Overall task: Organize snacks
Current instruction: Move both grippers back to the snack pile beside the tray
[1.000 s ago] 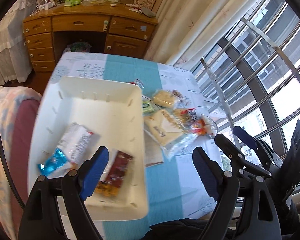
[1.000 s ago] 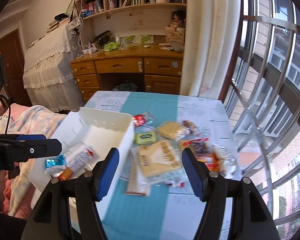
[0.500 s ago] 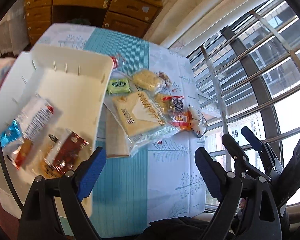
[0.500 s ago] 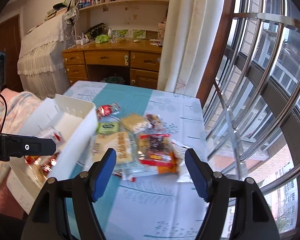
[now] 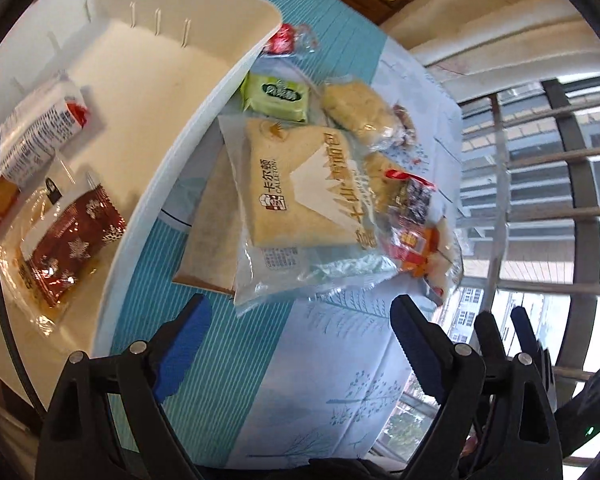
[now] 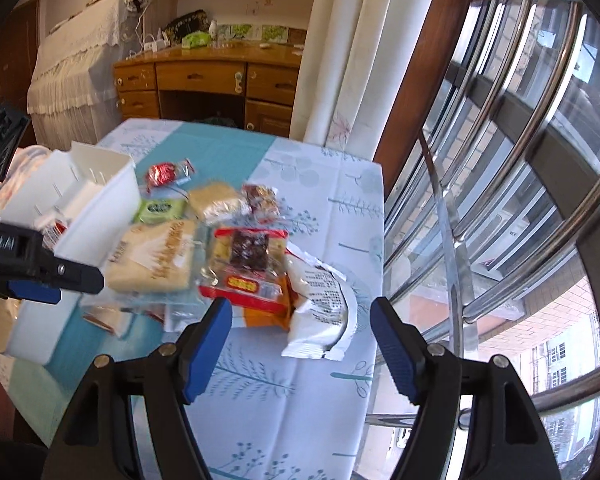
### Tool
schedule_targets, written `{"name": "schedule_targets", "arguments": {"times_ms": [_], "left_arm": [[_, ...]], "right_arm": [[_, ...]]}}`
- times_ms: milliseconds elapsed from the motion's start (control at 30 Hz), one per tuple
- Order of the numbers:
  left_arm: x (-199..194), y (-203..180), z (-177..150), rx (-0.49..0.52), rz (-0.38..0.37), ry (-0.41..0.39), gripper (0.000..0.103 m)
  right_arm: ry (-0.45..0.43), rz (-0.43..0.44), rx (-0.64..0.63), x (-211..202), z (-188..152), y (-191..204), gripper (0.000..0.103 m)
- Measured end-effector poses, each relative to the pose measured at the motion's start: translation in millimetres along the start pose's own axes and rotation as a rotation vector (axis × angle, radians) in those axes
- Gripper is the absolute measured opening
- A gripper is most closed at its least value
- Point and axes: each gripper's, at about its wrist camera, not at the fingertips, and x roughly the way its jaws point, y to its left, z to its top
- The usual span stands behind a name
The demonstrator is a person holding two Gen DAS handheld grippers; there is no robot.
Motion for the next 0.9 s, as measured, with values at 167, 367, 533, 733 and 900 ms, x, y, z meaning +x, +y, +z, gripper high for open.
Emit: {"name": "schedule_targets", "arguments": {"times_ms": [167, 367, 533, 733, 900], "left_arm": [[20.6, -1.2, 14.1, -0.064, 0.037, -0.007, 0.09], [45.1, -0.8, 29.8, -0.113, 0.076, 0.001, 0.09], [58.8, -3.3, 40.6, -0.121, 0.099, 0.002, 0.09], [73.8, -1.9, 50.5, -0.137, 0.126, 0.018, 0.093], [80.2, -6.0, 57.7, -0.123, 0.142, -0.001, 0.097]], "right_arm": [[0.033, -0.006, -0.029, 24.4, -6.8, -3.5, 0.072], [0.05, 0.003, -0.004, 49.2, -11.9, -10.9, 0.072], [0.054, 0.032, 0.049, 69.4, -13.1, -16.6, 0.072], [0.065, 0.023, 0.092, 90.9, -14.3, -21.8, 0.072], [0.046, 0.008, 0.072, 100.5, -14.2, -22.3, 0.072]]}}
